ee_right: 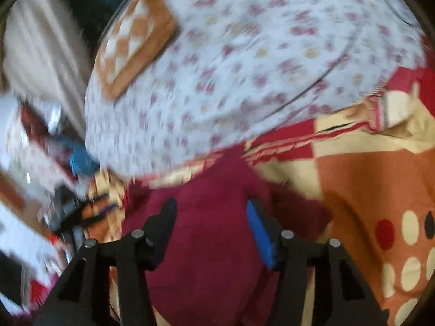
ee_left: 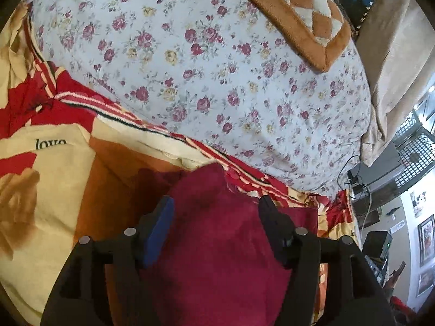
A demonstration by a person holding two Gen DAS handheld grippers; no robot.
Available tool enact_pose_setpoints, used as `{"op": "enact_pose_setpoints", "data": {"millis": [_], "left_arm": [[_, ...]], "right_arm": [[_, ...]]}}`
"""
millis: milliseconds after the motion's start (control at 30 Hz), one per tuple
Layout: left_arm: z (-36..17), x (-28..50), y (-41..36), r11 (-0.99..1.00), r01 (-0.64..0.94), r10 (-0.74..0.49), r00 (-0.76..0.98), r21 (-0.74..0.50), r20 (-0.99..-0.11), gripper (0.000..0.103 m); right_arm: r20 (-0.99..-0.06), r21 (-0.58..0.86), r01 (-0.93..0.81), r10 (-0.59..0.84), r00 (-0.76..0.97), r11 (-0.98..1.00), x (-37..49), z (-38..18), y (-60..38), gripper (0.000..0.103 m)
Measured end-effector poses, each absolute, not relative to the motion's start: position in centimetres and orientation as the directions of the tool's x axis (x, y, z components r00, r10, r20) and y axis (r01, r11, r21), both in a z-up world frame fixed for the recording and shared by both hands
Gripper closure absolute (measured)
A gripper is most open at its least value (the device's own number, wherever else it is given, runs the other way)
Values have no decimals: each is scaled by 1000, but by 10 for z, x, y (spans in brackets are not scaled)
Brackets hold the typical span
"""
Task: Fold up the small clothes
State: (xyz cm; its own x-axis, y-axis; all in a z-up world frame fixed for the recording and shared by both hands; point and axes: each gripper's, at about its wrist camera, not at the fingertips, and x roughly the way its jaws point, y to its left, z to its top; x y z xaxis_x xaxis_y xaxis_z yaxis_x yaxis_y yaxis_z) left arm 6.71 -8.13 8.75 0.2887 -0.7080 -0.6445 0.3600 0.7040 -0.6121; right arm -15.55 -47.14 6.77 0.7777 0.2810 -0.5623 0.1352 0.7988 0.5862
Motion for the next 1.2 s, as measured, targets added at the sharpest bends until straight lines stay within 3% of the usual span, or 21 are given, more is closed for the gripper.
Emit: {"op": "enact_pose_setpoints", "data": {"millis": [200, 267, 533, 667, 800, 1067, 1200], "left_arm": [[39, 83, -112, 841, 304, -525, 259, -447, -811, 49], [25, 90, -114, 853, 288, -504, 246, -434, -828, 49], [29, 79, -117, 873, 334, -458, 307, -356, -834, 49], [45, 59, -111, 874, 370, -445, 353, -313, -823, 49], [59, 41, -109, 872, 404, -437, 386, -277, -812, 49], [78, 8, -98, 855, 444, -458, 399, -269, -794, 49], [78, -7, -80, 839, 441, -493, 372, -317, -786, 49]], "right_arm": [[-730, 422, 265, 151, 667, 867, -96, 27, -456, 54], [-760, 394, 330, 103, 642, 858, -82, 11, -467, 61], [-773, 359, 316, 90, 627, 878, -77, 6, -468, 62], [-747, 389, 306, 103, 657, 869, -105, 29, -465, 45], [-737, 403, 265, 139, 661, 876, -142, 45, -454, 43], [-738, 416, 209, 194, 647, 885, -210, 49, -428, 43], [-744, 427, 180, 230, 628, 886, -230, 43, -414, 38]]}}
